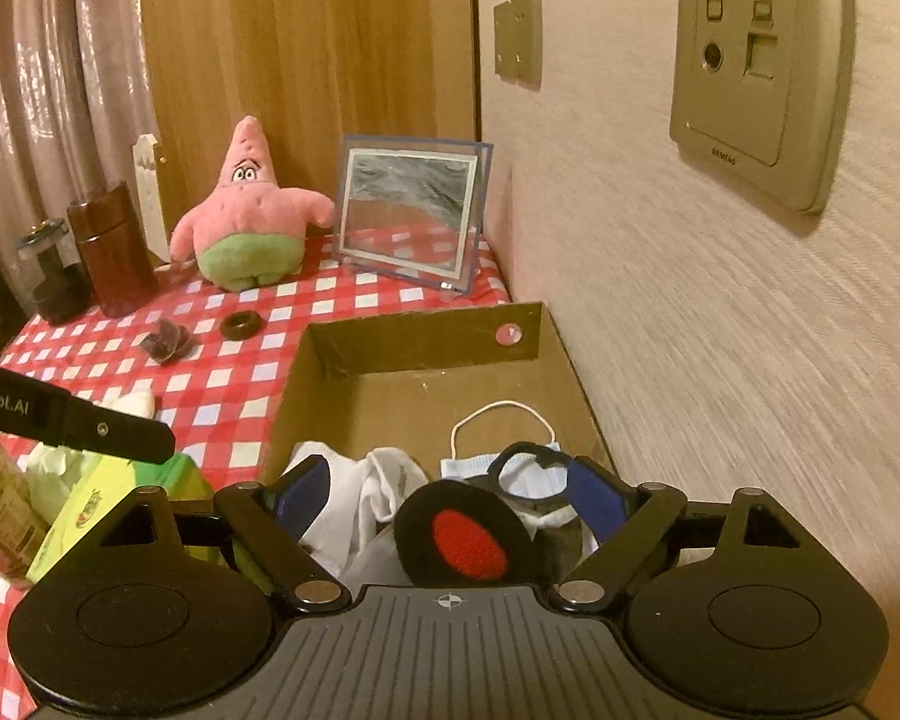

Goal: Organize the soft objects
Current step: 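Lower the black pad into the box and open the right gripper, then withdraw both grippers from the box toward the cloths on the table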

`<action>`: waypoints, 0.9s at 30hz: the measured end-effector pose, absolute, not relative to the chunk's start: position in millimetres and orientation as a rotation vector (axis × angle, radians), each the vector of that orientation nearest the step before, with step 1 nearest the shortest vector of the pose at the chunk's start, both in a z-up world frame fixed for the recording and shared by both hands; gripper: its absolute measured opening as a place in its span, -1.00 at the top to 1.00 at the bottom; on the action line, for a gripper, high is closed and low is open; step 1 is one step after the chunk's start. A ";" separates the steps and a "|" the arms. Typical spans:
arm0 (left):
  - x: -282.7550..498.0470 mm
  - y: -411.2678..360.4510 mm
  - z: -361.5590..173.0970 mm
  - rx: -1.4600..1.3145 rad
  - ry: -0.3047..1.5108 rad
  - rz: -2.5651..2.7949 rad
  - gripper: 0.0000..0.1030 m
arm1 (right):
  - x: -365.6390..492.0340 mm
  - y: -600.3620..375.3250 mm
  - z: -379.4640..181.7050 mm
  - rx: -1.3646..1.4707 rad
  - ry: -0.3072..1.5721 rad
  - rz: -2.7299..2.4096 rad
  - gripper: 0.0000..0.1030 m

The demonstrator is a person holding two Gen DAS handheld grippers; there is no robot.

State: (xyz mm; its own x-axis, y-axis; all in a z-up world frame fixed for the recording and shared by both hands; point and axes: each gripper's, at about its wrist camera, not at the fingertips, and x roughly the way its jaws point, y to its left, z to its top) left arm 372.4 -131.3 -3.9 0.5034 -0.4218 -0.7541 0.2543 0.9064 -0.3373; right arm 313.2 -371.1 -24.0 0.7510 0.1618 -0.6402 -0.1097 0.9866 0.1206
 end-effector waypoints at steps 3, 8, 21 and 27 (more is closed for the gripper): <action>364.6 -129.5 2.4 -0.175 0.951 -0.420 0.27 | 302.9 -369.7 -18.7 0.073 0.705 0.147 -0.66; 348.9 -125.8 15.8 -0.152 0.930 -0.434 0.22 | 286.2 -366.3 -7.4 0.055 0.703 0.148 -0.66; 305.7 -103.4 51.6 -0.037 0.861 -0.470 -0.29 | 250.5 -346.7 19.2 -0.001 0.694 0.190 -0.66; 285.2 -82.4 66.7 0.072 0.780 -0.464 -0.30 | 242.0 -332.6 30.7 -0.037 0.685 0.227 -0.66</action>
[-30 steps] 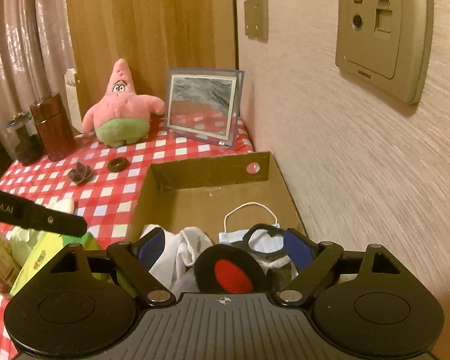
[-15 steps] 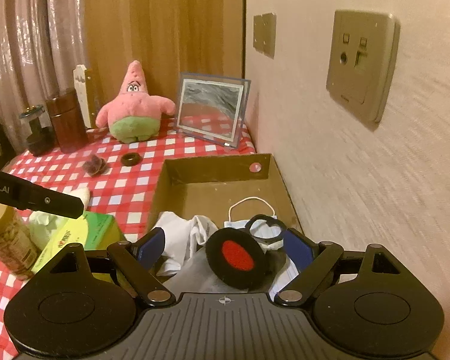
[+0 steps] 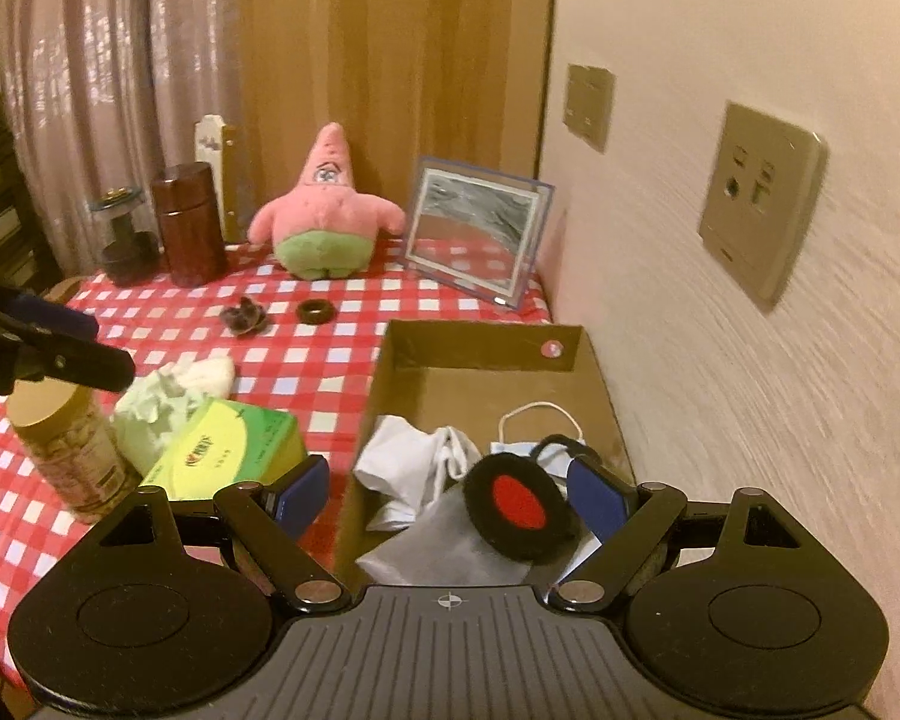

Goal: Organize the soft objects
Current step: 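Withdraw both grippers from the box toward the cloths on the table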

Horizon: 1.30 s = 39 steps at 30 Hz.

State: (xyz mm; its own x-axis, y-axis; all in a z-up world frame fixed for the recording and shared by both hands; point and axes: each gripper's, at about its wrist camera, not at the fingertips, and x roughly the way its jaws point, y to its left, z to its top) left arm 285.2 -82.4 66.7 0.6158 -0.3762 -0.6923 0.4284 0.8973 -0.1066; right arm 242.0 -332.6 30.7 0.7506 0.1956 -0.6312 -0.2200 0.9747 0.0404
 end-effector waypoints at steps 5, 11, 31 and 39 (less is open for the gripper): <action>277.8 -53.9 81.1 0.097 0.756 -0.445 -0.32 | 237.9 -318.0 44.1 -0.079 0.664 0.266 -0.66; 273.6 -10.8 102.9 0.138 0.700 -0.441 -0.32 | 235.3 -294.4 54.9 -0.149 0.638 0.342 -0.66; 303.0 102.4 100.2 0.372 0.682 -0.438 -0.58 | 270.7 -196.1 53.8 -0.458 0.601 0.699 -0.66; 330.9 135.8 85.8 0.376 0.745 -0.487 -0.72 | 297.0 -158.0 35.4 -0.631 0.579 0.852 -0.66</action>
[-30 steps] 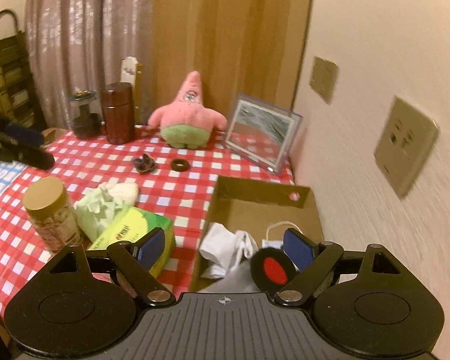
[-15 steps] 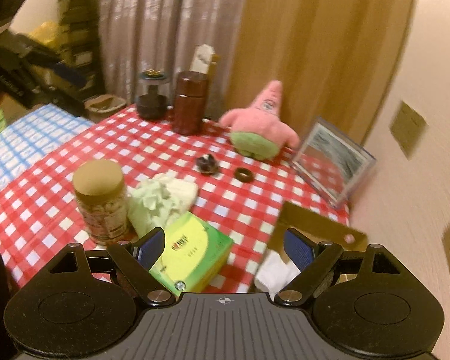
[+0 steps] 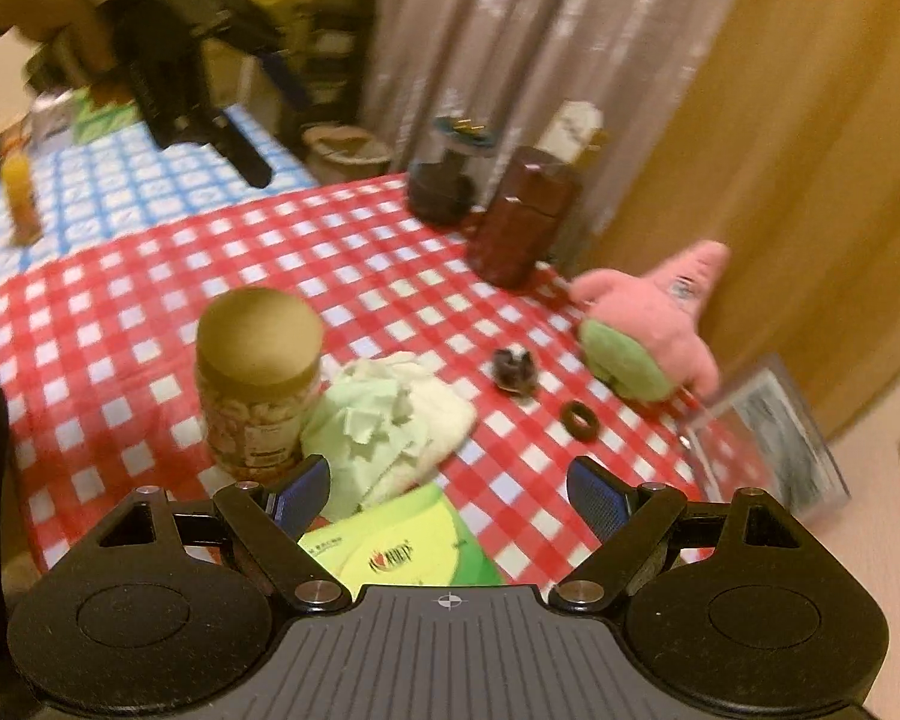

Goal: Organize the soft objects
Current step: 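Withdraw both grippers from the box toward the cloths on the table, then move the right gripper down onto the light green cloth and grasp it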

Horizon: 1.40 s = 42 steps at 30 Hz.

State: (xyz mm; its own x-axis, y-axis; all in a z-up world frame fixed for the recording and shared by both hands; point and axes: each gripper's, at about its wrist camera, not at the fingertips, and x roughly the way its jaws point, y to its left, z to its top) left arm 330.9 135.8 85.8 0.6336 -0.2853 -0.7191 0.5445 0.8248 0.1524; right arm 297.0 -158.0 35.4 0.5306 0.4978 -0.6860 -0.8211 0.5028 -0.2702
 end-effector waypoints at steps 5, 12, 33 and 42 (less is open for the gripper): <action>349.7 147.5 71.7 0.409 0.775 -0.540 -0.72 | 317.0 -131.8 13.1 -0.763 0.590 0.956 -0.66; 379.7 154.1 47.3 0.508 0.803 -0.641 -0.72 | 353.2 -98.6 -14.9 -0.853 0.630 1.099 -0.66; 431.8 170.5 -38.0 0.733 0.873 -0.817 -0.72 | 400.9 -28.6 -97.9 -1.074 0.697 1.375 -0.66; 440.2 171.3 -66.4 0.743 0.877 -0.839 -0.72 | 405.9 -18.8 -120.0 -1.130 0.688 1.428 -0.50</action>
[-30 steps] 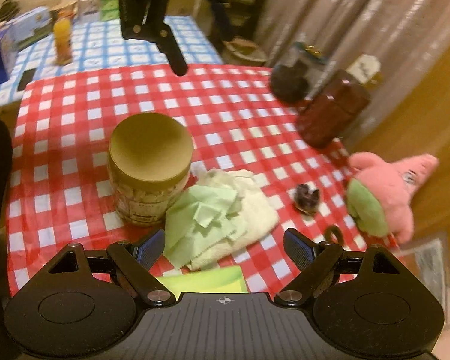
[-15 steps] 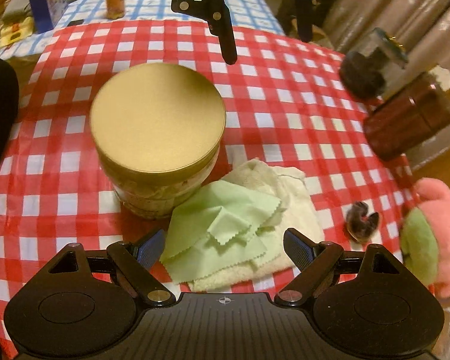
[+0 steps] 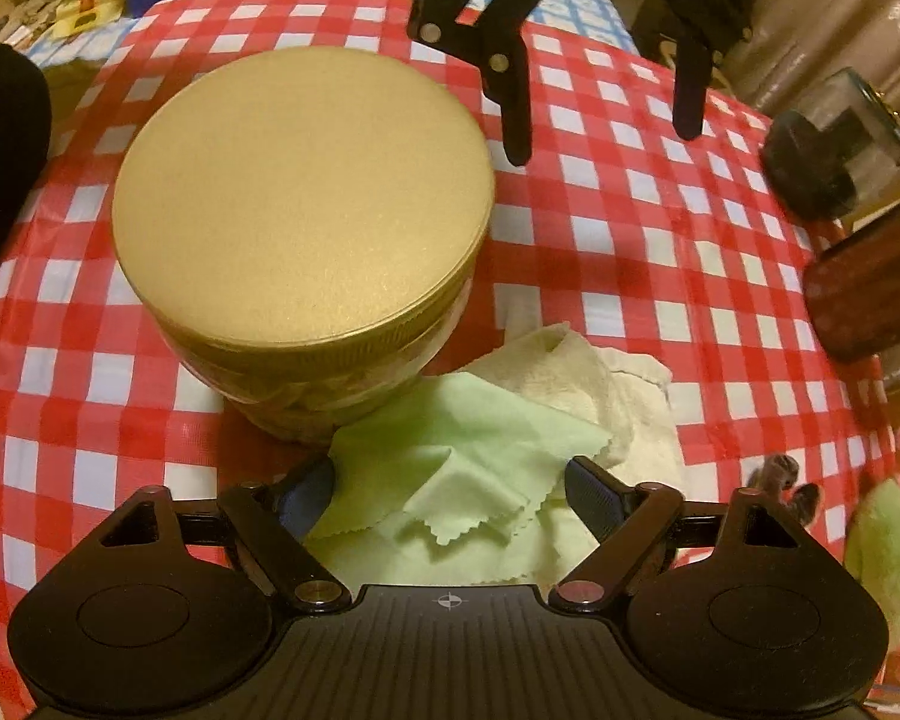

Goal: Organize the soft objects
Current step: 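Move the right gripper down onto the light green cloth and grasp it, then lift the green cloth with the right gripper while the left gripper grasps the cream towel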

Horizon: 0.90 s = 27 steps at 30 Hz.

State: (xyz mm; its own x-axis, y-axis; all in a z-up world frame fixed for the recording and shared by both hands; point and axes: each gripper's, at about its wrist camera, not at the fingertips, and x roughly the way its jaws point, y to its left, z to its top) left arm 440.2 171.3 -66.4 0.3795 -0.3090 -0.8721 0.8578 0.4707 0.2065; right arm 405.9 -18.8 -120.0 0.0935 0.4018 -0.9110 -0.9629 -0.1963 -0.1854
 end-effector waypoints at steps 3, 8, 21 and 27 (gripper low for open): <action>441.2 171.3 -73.4 0.739 0.877 -0.846 -0.72 | 406.4 -18.5 -123.5 -1.132 0.704 1.435 -0.12; 441.7 169.9 -80.8 0.740 0.878 -0.855 -0.72 | 410.0 -22.8 -118.7 -1.085 0.749 1.425 0.55; 465.9 149.3 -61.0 0.731 0.870 -0.872 -0.72 | 424.1 -73.9 -68.3 -0.880 0.720 1.202 0.88; 497.4 129.7 -52.3 0.596 0.933 -0.883 -0.72 | 432.6 -104.3 -53.8 -0.800 0.713 1.064 0.88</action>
